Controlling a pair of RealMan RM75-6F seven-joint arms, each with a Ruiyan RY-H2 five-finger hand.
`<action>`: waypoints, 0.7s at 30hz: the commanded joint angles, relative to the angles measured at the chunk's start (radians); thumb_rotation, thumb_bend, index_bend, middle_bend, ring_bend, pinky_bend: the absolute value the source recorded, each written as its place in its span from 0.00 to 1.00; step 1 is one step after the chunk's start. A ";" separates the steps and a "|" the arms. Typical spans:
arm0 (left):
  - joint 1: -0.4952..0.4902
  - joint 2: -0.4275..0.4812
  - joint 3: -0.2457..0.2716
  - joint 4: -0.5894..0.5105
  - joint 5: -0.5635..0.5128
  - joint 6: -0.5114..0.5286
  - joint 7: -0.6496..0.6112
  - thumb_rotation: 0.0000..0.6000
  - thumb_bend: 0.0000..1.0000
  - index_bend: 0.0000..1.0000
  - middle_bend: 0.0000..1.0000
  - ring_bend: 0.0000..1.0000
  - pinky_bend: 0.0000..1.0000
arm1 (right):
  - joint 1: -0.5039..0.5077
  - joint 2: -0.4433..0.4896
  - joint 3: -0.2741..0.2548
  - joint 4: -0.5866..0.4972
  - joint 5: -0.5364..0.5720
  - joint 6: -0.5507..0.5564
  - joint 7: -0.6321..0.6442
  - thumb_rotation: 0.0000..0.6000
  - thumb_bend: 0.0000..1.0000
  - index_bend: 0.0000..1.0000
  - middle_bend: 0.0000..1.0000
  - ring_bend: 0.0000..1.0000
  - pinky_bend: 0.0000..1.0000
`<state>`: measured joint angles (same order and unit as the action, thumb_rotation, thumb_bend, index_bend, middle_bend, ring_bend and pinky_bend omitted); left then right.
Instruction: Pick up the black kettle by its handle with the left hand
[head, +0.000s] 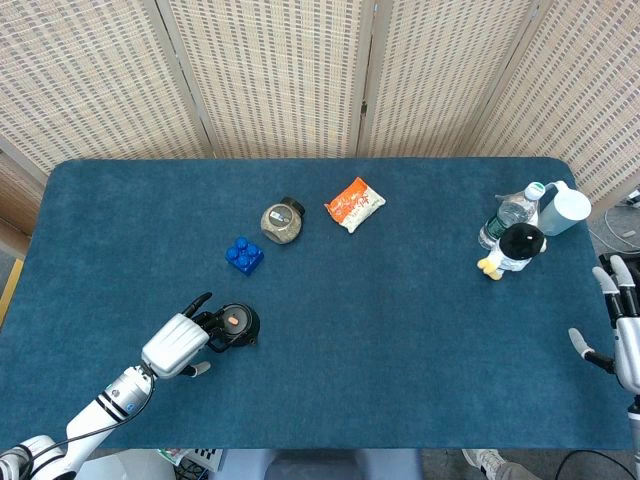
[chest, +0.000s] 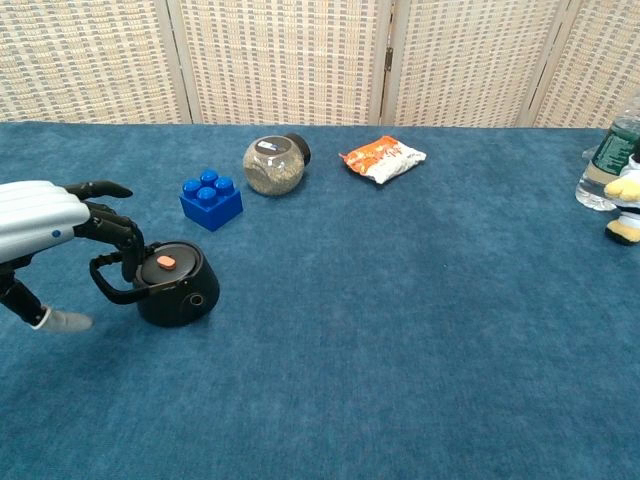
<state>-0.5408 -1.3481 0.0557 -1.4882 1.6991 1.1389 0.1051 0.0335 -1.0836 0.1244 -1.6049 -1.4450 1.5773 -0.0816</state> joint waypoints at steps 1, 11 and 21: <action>-0.001 -0.003 0.001 0.003 0.002 0.002 -0.001 1.00 0.16 0.44 0.35 0.30 0.00 | -0.001 -0.001 0.000 -0.001 0.000 0.001 0.000 1.00 0.25 0.02 0.01 0.00 0.00; -0.008 -0.017 0.003 0.010 -0.004 -0.009 -0.007 1.00 0.16 0.44 0.38 0.30 0.00 | -0.012 -0.003 -0.001 0.006 0.002 0.010 0.011 1.00 0.25 0.02 0.01 0.00 0.00; -0.011 -0.028 0.006 0.010 -0.010 -0.014 0.001 1.00 0.16 0.46 0.42 0.32 0.00 | -0.022 -0.003 -0.002 0.011 0.002 0.019 0.022 1.00 0.25 0.02 0.01 0.00 0.00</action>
<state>-0.5514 -1.3759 0.0610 -1.4774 1.6898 1.1250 0.1058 0.0120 -1.0861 0.1228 -1.5940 -1.4432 1.5964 -0.0592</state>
